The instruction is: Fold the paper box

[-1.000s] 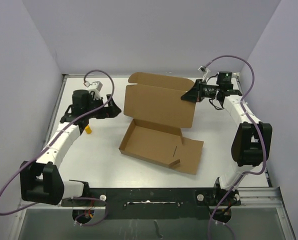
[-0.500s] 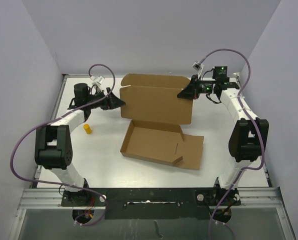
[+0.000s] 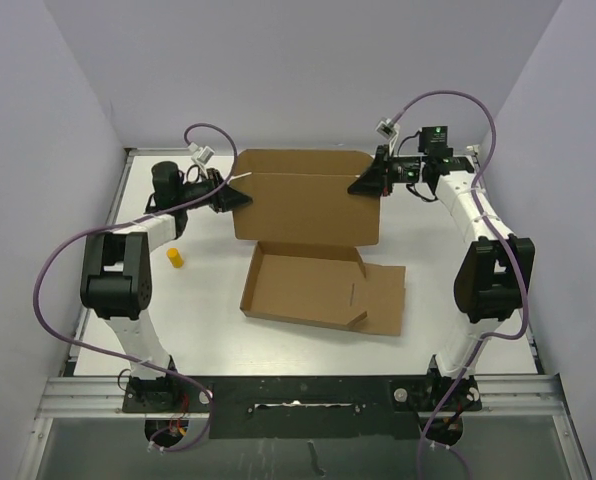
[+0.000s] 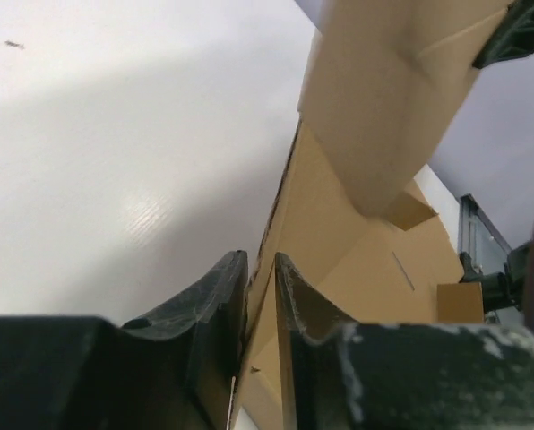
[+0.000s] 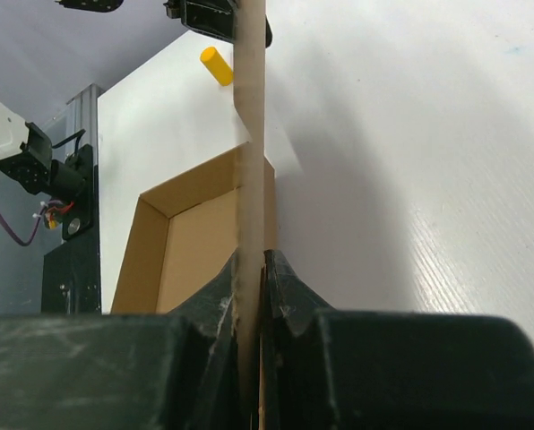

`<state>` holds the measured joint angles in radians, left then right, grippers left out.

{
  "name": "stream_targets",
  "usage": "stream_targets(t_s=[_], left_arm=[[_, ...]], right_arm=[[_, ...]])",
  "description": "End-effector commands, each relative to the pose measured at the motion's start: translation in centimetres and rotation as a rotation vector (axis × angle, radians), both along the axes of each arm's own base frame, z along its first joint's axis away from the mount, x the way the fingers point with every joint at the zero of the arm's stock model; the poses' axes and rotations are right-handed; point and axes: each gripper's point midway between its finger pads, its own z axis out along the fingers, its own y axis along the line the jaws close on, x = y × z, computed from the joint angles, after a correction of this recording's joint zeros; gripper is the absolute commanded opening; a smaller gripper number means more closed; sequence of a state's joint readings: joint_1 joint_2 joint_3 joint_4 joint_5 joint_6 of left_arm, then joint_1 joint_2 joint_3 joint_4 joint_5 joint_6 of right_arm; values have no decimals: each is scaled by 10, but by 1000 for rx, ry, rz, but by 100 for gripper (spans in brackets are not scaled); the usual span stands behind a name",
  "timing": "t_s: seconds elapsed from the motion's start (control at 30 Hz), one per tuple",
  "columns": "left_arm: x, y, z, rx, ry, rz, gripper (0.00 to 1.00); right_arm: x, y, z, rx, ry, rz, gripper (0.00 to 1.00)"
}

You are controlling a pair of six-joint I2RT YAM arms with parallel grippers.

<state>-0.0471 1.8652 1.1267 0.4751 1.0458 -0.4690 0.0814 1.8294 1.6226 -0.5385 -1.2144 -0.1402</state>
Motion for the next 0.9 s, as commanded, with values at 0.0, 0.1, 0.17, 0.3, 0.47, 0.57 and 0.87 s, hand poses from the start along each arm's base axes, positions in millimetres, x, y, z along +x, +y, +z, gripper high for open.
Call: stream_targets(t_s=[0.0,0.1,0.17,0.3,0.47,0.57,0.87], left_arm=[[-8,-10,26,-75,-154,-98,3],[-14,-8,33,-85,-216,-72,0],[-17,-4,38,-76,-263,-30,0],[-25,7,46,-39,-343,69,0],[-44,19,52,16,-416,179,0],[-55,27,53,54,-443,246,0],[-79,27,61,116,-514,277,0]], right_arm=[[-4,8,22,21,-78,57,0],[-4,6,24,1,-93,49,0],[-3,3,24,-31,-120,36,2],[-4,-17,25,-101,-154,-35,31],[-12,-68,22,-166,-174,-184,65],[-22,-99,5,-198,-141,-282,77],[-50,-120,-109,-264,171,-390,83]])
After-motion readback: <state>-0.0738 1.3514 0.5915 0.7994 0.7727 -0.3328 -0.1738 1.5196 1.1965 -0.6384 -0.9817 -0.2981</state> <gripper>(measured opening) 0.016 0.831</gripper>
